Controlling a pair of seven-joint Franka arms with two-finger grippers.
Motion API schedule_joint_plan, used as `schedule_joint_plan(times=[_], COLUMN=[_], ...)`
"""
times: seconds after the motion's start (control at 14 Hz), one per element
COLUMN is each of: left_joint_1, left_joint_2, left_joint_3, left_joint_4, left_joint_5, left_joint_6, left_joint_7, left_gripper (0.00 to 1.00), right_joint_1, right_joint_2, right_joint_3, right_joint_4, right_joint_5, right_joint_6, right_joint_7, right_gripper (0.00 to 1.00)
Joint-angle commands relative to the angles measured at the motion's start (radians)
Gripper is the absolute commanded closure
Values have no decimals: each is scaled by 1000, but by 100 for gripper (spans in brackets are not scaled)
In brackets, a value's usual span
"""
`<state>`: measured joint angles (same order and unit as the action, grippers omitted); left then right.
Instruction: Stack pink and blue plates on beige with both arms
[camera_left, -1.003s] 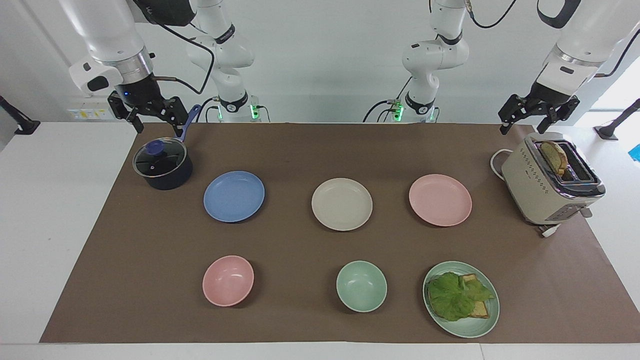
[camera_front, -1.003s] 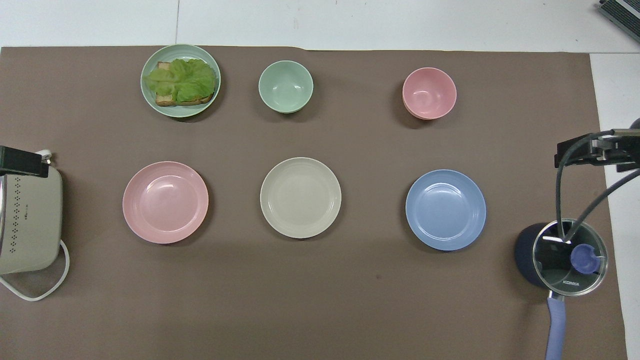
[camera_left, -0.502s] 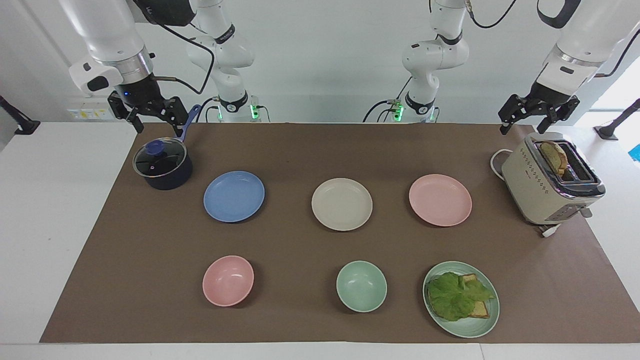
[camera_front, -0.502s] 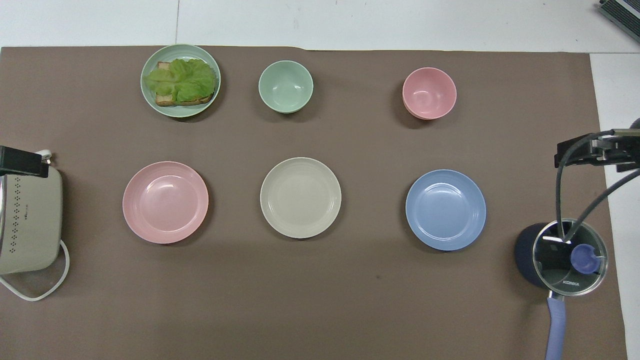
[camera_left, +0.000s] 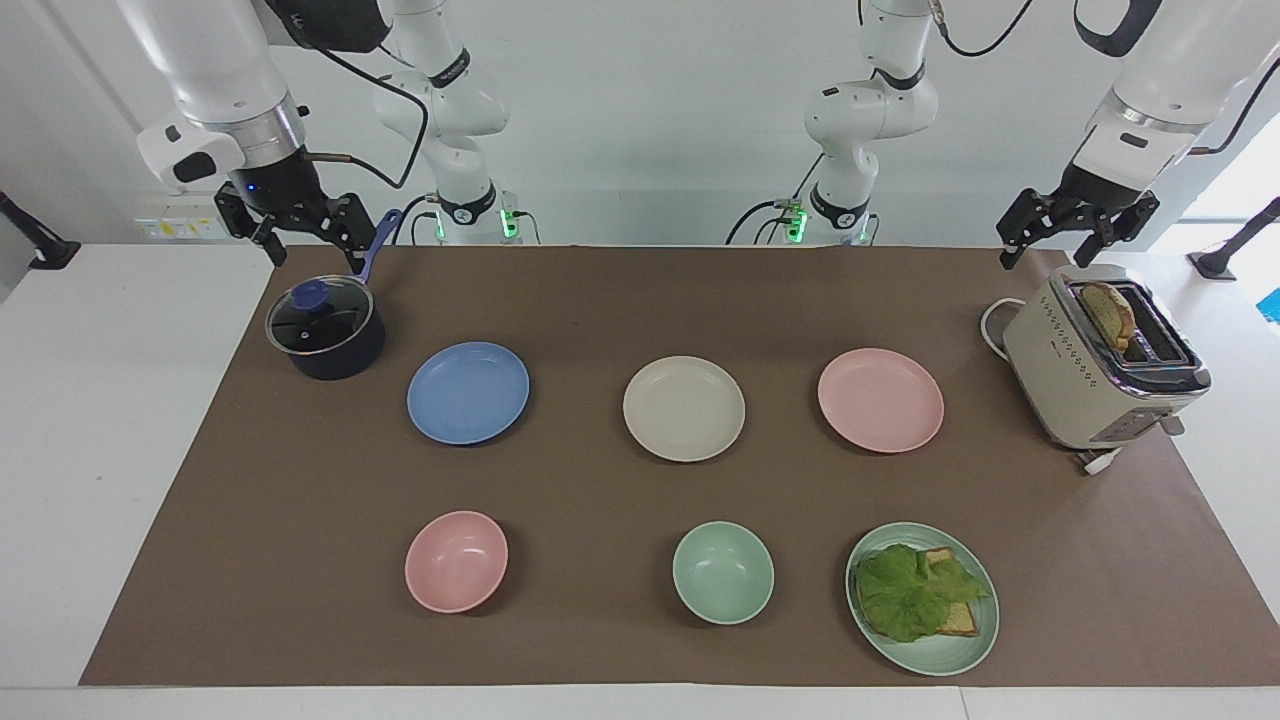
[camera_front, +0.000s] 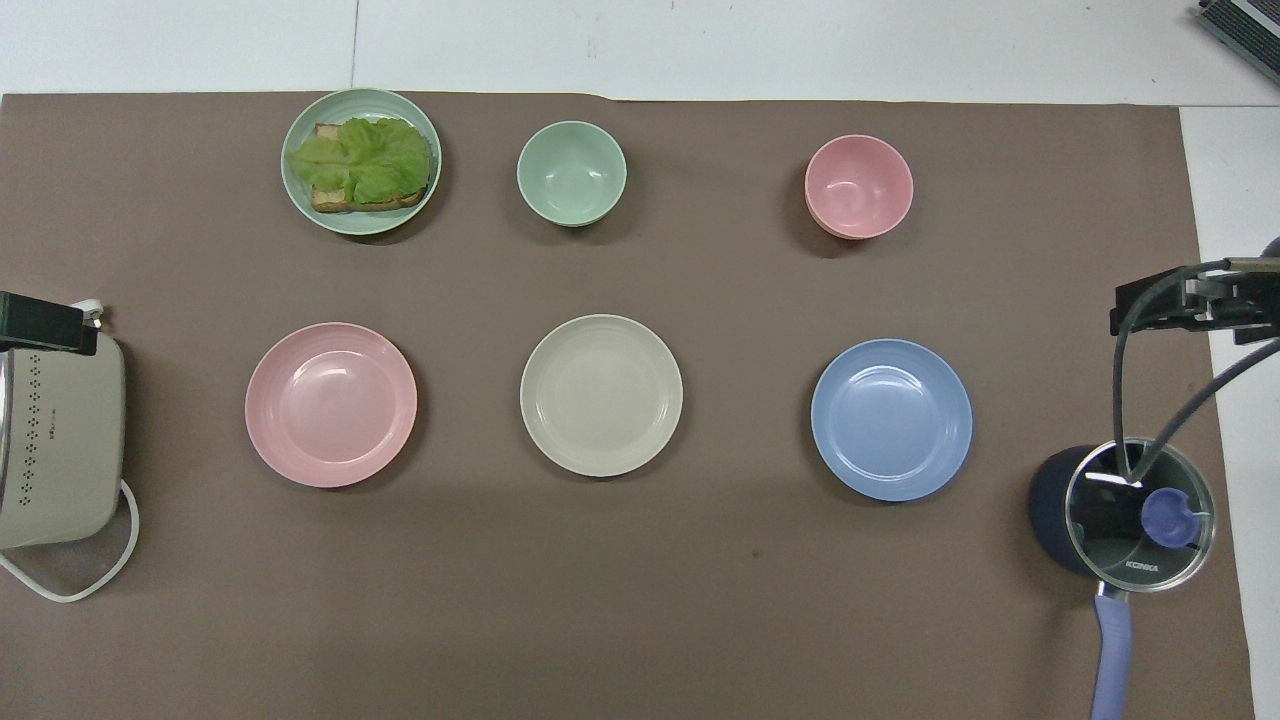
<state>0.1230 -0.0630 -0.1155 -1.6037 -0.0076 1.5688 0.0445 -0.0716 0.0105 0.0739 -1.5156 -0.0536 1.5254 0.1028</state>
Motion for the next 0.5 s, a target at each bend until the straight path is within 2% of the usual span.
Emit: schedule_joint_plan(times=[0.0, 0.22, 0.43], left_joint_1=[0, -3, -14], left_joint_2=[-15, -23, -18], left_joint_3=[4, 4, 2], left_joint_4=[-13, -45, -160], left_joint_5=[8, 8, 8], left_joint_6=[-10, -9, 81], left_joint_7=[11, 21, 21], left_gripper=[0, 0, 0], right_joint_1=[-5, -7, -5], right_joint_2=[-11, -11, -11], right_joint_3=[1, 0, -2], right_joint_4=[-3, -3, -3], right_joint_5=[12, 12, 12], right_joint_6=[-5, -5, -7], right_joint_7=[3, 3, 3], right_gripper=[0, 0, 0])
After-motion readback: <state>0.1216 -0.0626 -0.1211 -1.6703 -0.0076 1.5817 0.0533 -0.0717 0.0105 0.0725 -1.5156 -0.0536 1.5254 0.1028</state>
